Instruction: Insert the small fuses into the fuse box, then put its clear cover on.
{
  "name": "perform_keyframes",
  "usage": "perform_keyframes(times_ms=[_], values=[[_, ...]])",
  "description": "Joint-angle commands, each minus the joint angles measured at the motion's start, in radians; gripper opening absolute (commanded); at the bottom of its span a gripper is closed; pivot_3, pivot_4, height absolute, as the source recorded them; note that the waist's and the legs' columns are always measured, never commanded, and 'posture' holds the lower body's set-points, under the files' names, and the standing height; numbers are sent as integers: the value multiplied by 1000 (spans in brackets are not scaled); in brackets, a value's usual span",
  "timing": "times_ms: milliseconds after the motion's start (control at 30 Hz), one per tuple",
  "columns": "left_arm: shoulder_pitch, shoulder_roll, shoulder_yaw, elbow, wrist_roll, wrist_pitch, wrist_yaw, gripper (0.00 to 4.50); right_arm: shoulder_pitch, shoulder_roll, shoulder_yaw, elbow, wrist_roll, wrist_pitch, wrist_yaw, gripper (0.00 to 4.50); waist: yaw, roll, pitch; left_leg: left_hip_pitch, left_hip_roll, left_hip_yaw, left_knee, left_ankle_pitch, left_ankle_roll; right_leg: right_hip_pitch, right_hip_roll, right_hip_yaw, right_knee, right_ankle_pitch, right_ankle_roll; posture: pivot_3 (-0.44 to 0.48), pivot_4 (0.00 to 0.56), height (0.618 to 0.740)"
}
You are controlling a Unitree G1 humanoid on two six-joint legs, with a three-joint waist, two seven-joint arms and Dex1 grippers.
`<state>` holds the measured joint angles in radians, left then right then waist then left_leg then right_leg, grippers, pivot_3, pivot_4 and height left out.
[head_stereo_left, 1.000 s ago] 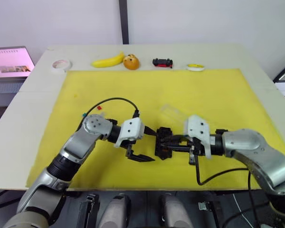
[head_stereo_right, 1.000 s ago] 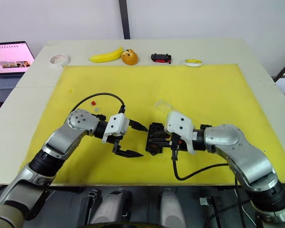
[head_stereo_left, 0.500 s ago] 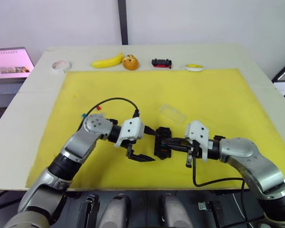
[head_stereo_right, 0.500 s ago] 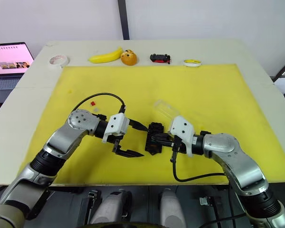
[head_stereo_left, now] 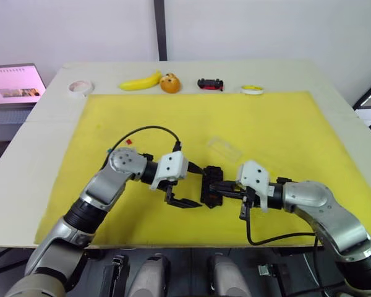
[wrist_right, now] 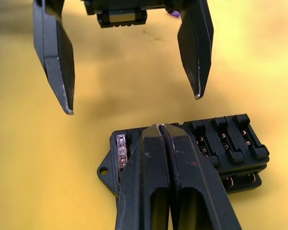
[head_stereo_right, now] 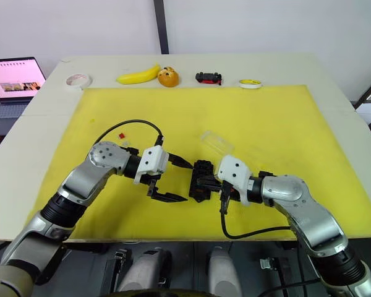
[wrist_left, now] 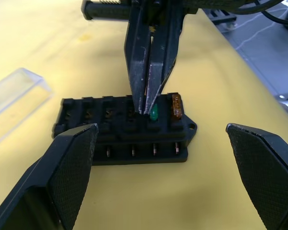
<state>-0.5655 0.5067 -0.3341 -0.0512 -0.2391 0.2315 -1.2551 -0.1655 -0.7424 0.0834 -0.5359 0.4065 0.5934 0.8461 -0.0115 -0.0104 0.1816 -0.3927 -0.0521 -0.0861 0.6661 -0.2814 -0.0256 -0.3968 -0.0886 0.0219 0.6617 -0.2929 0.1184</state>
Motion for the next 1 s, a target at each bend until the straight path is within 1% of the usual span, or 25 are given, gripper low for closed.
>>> perform_keyframes(times_ms=[33, 100, 167, 267, 333, 400, 500, 533, 633, 700, 767, 867, 1000], values=[[66, 26, 156, -101, -123, 90, 70, 4500, 22, -27, -174, -111, 135, 71, -8, 67, -2, 0, 0, 0, 0, 0, 0, 0, 0, -1, 0, 0, 0, 0, 0, 0, 150, 740], [134, 47, 244, -182, -204, 183, 121, 4500, 58, -56, -271, -138, 182, 101, -4, 67, -1, 0, 0, 0, 1, 0, -1, 0, 0, -1, 0, 1, 0, 0, 0, 0, 150, 740], [236, 83, 359, -274, -293, 298, 190, 4500, 104, -88, -398, -130, 235, 140, 5, 67, 0, 0, 0, 0, 1, 0, -1, 0, 0, -1, 0, 1, 0, 0, 0, 0, 150, 740], [425, 120, 552, -390, -405, 441, 306, 4500, 194, -145, -583, -74, 278, 168, 62, 882, 1, 0, 0, 0, 1, 1, -2, -1, 1, -1, 0, 2, 0, 0, 0, 0, 150, 740], [565, 114, 705, -433, -448, 497, 399, 4500, 252, -181, -671, -2, 243, 136, 100, 1846, 2, 0, 0, 1, 1, 1, -2, -1, 1, 0, -1, 2, -1, 0, 0, 0, 150, 740], [680, 86, 859, -451, -495, 540, 491, 4500, 281, -207, -731, 80, 208, 108, 117, 2888, 1, 0, 0, 2, 1, 1, -2, -1, 1, 2, -1, 1, -2, 0, 0, 0, 150, 740], [791, 54, 1027, -440, -556, 568, 573, 4500, 302, -230, -771, 169, 179, 71, 138, 4373, 2, 0, 0, 2, 2, 2, -2, -1, 2, 3, 0, 1, -3, 0, 0, 0, 150, 740], [828, 51, 1072, -423, -558, 563, 581, 4500, 316, -234, -779, 205, 153, 39, 146, 4449, 3, 0, 0, 3, 2, 2, -2, -1, 2, 3, 0, 1, -3, 0, 0, 0, 150, 740], [898, 60, 1169, -361, -593, 571, 587, 4500, 332, -237, -806, 279, 122, -2, 149, 4449, 4, 0, 0, 3, 2, 2, -2, -1, 2, 5, -1, 1, -5, 0, 0, 0, 150, 740], [912, 76, 1207, -315, -623, 588, 590, 4500, 338, -237, -813, 305, 106, -23, 147, 4449, 4, 1, 0, 3, 2, 3, -2, -2, 2, 5, -1, 1, -6, 0, 0, 0, 150, 740], [901, 103, 1212, -282, -650, 615, 595, 4500, 332, -238, -801, 306, 101, -34, 145, 4449, 4, 1, 0, 3, 2, 3, -2, -2, 2, 5, -1, 1, -6, 0, -1, 0, 150, 740], [867, 160, 1164, -252, -678, 652, 561, 4500, 295, -230, -744, 245, 124, -18, 121, 4449, 2, 1, 0, 3, 2, 2, -2, -2, 2, 5, -3, 1, -6, 0, -1, 0, 150, 740], [729, 240, 1118, -129, -784, 786, 547, 4500, 218, -215, -653, 109, 207, 63, 78, 4449, 1, 3, -1, 3, 2, 2, -2, -2, 2, 4, -4, 1, -6, 0, -1, 0, 150, 740]])
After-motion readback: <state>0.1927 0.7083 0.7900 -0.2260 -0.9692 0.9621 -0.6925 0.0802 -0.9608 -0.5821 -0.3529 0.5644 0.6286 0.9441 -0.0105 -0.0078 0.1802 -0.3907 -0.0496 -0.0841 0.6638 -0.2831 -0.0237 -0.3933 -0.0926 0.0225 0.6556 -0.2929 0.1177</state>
